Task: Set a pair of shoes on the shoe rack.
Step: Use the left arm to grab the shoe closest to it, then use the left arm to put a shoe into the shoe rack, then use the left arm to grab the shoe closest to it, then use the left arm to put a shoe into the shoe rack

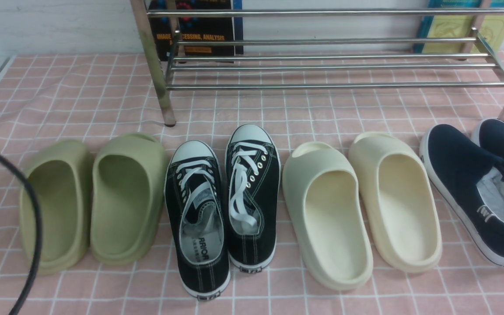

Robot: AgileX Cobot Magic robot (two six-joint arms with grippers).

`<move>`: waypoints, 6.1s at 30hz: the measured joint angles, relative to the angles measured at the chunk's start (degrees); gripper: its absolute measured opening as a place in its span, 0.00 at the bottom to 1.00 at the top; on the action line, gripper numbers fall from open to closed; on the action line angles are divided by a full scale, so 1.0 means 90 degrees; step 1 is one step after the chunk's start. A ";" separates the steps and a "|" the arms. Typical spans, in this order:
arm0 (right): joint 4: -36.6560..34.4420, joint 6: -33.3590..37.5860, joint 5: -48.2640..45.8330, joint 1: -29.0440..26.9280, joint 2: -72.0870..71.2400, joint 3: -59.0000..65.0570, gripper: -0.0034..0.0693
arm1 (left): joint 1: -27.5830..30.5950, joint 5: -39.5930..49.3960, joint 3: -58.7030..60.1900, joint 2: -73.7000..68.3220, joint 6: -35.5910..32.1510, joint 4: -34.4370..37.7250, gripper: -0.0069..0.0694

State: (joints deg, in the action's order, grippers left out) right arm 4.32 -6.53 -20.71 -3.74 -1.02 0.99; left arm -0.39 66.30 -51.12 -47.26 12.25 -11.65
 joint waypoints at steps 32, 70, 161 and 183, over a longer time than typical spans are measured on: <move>-0.0007 0.0000 0.0000 0.0000 0.0000 0.0000 0.37 | -0.3512 -0.3102 -0.0565 -0.5170 0.2539 -0.0054 0.21; -0.0007 0.0000 0.0000 0.0000 0.0000 0.0000 0.37 | -0.1865 -0.5399 -0.5031 -0.7476 0.1604 0.1468 0.11; -0.0009 0.0000 0.0000 0.0000 0.0000 0.0000 0.37 | -0.2799 -0.3758 -0.4842 -0.7632 0.1683 0.2035 0.11; -0.0003 0.0000 0.0000 0.0000 0.0000 0.0000 0.37 | -0.2726 -0.2292 -0.6028 -0.7063 0.0730 0.1947 0.12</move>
State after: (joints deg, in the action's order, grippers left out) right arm 4.29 -6.53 -20.71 -3.74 -1.02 0.99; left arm -24.92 45.68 -105.37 -110.83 18.81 5.87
